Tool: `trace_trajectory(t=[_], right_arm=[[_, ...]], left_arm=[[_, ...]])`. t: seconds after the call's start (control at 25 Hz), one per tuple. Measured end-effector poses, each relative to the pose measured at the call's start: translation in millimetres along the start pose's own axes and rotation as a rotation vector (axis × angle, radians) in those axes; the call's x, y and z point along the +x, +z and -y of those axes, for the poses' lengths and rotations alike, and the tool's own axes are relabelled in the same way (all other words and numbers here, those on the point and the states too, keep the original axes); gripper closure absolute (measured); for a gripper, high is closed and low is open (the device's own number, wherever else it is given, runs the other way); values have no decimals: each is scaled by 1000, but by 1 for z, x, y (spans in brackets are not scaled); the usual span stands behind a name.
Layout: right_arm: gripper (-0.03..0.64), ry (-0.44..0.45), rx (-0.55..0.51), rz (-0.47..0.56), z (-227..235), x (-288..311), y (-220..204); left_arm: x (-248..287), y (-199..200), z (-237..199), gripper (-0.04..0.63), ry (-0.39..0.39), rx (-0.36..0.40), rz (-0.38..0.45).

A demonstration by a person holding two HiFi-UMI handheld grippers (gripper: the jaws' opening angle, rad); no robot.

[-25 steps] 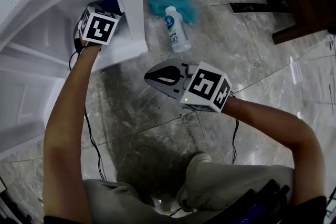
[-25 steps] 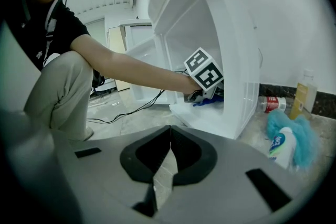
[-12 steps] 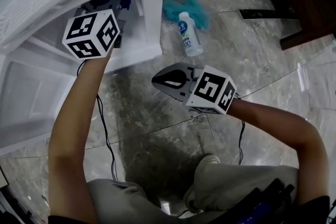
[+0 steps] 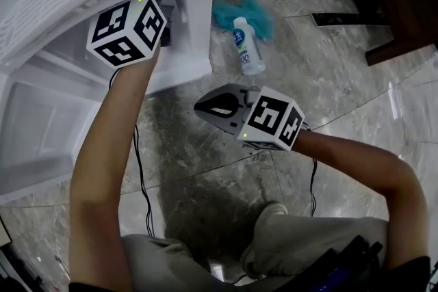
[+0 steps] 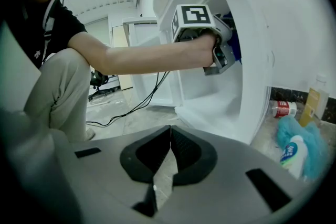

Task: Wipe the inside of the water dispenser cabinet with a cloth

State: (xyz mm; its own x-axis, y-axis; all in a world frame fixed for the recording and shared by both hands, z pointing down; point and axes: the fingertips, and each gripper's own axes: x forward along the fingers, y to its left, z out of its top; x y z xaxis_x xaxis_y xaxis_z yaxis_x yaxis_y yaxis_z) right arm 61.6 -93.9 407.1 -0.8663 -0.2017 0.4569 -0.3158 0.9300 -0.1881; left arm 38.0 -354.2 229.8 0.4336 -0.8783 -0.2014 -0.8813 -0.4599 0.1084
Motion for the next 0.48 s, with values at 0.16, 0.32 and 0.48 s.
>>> trace_trajectory(t=[0.16,0.32,0.48], right_arm=[[618,-4,15,-1,-1,1,-2],[618,0,12,-6,0,3,-3],[618,0,18,-17,2,4,-5]], left_arm=[[17,0,-7,485,35,22,28],[10,-2,-6,485,11,10,23],[-12,-8,13,485,-43,-18,17]])
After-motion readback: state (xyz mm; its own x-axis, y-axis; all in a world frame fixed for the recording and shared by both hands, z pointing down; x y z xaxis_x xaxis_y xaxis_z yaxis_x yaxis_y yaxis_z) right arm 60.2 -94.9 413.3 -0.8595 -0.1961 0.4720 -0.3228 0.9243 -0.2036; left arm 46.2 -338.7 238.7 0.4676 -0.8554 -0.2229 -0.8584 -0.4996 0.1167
